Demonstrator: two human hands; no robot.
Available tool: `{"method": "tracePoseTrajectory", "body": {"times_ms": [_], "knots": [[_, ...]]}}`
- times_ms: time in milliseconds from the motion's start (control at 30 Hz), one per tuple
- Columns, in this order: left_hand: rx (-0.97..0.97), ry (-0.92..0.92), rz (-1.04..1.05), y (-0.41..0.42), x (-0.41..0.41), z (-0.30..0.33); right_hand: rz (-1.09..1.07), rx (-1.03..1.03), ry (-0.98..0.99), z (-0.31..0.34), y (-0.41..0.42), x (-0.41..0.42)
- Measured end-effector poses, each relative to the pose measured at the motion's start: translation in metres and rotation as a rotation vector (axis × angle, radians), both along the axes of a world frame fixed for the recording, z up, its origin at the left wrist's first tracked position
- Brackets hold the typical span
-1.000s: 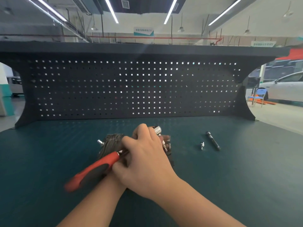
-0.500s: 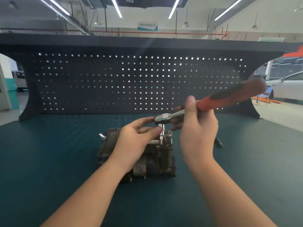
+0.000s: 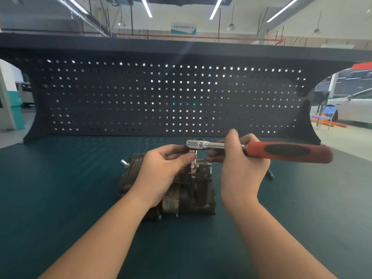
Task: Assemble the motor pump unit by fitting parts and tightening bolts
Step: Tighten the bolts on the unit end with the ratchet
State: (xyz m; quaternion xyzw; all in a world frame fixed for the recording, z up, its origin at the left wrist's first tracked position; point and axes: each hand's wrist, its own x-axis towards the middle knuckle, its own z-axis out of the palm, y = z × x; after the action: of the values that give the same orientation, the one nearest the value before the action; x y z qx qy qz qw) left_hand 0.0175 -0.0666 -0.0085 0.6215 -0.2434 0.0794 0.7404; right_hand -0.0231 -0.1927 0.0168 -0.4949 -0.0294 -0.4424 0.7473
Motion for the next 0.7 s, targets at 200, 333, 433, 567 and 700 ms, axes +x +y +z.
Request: {"method": "tracePoseTrajectory", "body": {"times_ms": [200,333,433,567,700], "knots": [[0.074,-0.024,0.009,0.002,0.001,-0.001,-0.018,-0.014,-0.012,-0.002,0.0,0.0],[0.115,-0.045,0.035,0.002,0.003,-0.003,-0.021,-0.023,-0.024,-0.003,-0.002,0.002],[0.136,-0.044,0.033,0.004,0.003,-0.003,-0.012,-0.026,-0.018,-0.004,-0.004,0.004],[0.195,-0.036,0.019,0.004,0.0,-0.001,-0.126,-0.149,-0.081,-0.008,0.003,0.002],[0.195,-0.05,0.073,-0.002,-0.004,-0.001,-0.19,-0.258,-0.15,-0.011,0.014,0.0]]}}
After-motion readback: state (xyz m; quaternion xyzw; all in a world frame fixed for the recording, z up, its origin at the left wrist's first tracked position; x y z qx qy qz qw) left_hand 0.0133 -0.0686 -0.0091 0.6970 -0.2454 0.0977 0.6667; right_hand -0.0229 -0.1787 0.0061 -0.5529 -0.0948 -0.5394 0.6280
